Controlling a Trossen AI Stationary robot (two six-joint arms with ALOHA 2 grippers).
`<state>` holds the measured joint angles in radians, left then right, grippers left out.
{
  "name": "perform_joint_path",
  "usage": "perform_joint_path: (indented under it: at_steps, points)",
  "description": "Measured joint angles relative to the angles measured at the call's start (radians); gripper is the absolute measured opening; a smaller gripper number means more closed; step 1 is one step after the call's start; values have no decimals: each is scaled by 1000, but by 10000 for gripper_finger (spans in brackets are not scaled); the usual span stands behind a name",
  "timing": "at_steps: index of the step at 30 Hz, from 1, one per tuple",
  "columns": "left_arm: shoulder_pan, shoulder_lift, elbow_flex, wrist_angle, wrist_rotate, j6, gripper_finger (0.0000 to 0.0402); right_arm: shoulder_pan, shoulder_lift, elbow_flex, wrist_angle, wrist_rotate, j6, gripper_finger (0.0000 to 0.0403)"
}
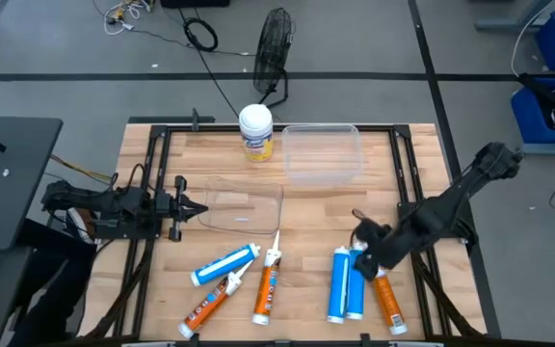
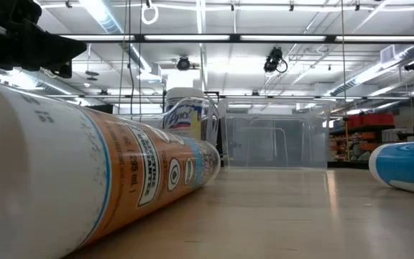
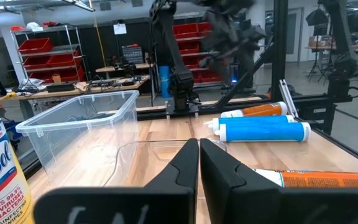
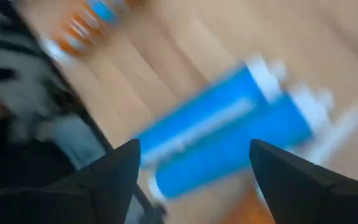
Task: Pick & place silicon tubes, Sealant and Lysol wipes
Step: Put the right orange sealant into the left transparent bin
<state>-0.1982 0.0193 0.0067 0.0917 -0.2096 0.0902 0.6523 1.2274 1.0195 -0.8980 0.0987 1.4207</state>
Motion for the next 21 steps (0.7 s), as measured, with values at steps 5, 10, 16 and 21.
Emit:
perform_joint_path:
  at_steps: [5, 10, 16, 21]
  points:
    - [0, 0, 0, 0, 0, -1, 18, 90, 173, 116, -176, -132, 191, 309]
    - [0, 0, 0, 1, 0, 0, 18, 185, 288, 133, -153, -153, 323, 308]
    - [0, 0, 0, 15, 0, -5, 19, 260, 395, 133, -147, -169, 470, 306]
    - [0, 0, 0, 22, 0, -31, 19, 286, 463, 133, -132, -209, 528, 306]
